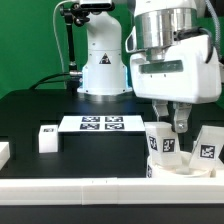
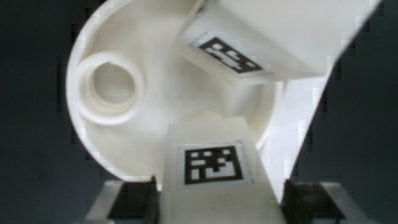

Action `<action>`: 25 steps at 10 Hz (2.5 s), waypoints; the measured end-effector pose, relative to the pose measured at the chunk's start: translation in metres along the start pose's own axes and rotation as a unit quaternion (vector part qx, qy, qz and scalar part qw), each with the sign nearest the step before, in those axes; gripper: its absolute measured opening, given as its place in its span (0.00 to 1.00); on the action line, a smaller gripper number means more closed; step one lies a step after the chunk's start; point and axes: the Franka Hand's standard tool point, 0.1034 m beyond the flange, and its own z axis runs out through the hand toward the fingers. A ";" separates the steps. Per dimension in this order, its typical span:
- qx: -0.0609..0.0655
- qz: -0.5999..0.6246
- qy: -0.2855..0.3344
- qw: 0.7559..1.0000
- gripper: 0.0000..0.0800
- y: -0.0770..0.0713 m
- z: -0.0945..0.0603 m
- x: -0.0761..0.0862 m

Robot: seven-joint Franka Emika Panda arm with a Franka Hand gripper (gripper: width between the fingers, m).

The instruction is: Assemble stool

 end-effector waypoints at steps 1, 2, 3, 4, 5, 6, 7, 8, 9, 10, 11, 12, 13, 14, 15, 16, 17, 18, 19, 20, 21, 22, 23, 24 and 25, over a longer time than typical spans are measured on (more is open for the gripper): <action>0.002 0.025 -0.004 1.000 0.43 0.000 0.000 0.001; 0.004 0.090 -0.014 0.996 0.43 0.003 0.001 0.002; 0.005 0.149 -0.022 0.989 0.43 0.005 0.002 0.004; 0.008 0.170 -0.026 0.985 0.43 0.005 0.002 0.005; 0.012 0.218 -0.031 0.975 0.43 0.004 0.002 0.005; 0.013 0.250 -0.035 0.967 0.43 0.004 0.002 0.006; 0.012 0.276 -0.036 0.960 0.43 0.003 0.002 0.004; 0.010 0.313 -0.038 0.949 0.43 0.003 0.003 0.003; 0.010 0.340 -0.040 0.940 0.43 0.004 0.003 0.003; 0.009 0.359 -0.041 0.932 0.43 0.004 0.003 0.003; 0.009 0.365 -0.042 0.930 0.43 0.004 0.003 0.003; 0.009 0.360 -0.042 0.932 0.43 0.004 0.003 0.003; 0.008 0.359 -0.042 0.932 0.43 0.004 0.003 0.002; 0.006 0.349 -0.044 0.936 0.64 0.003 0.001 0.001; 0.008 0.332 -0.047 0.942 0.78 0.001 -0.003 0.000; 0.012 0.309 -0.049 0.950 0.80 -0.001 -0.007 0.000; 0.019 0.289 -0.051 0.956 0.80 -0.005 -0.014 0.001; 0.024 0.267 -0.052 0.962 0.81 -0.007 -0.019 0.001; 0.024 0.241 -0.050 0.969 0.81 -0.006 -0.017 0.001; 0.025 0.197 -0.048 0.979 0.81 -0.006 -0.016 0.001; 0.027 0.160 -0.047 0.986 0.81 -0.006 -0.016 0.001; 0.027 0.125 -0.046 0.991 0.81 -0.006 -0.016 0.002; 0.025 0.036 -0.045 0.998 0.81 -0.005 -0.017 0.004; 0.024 -0.025 -0.044 0.998 0.81 -0.005 -0.017 0.006; 0.019 -0.070 -0.047 0.996 0.81 -0.005 -0.018 0.006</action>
Offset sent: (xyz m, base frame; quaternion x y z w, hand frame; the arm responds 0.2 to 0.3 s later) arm -0.0084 -0.0080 -0.0102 0.0040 -0.0223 0.1853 0.9824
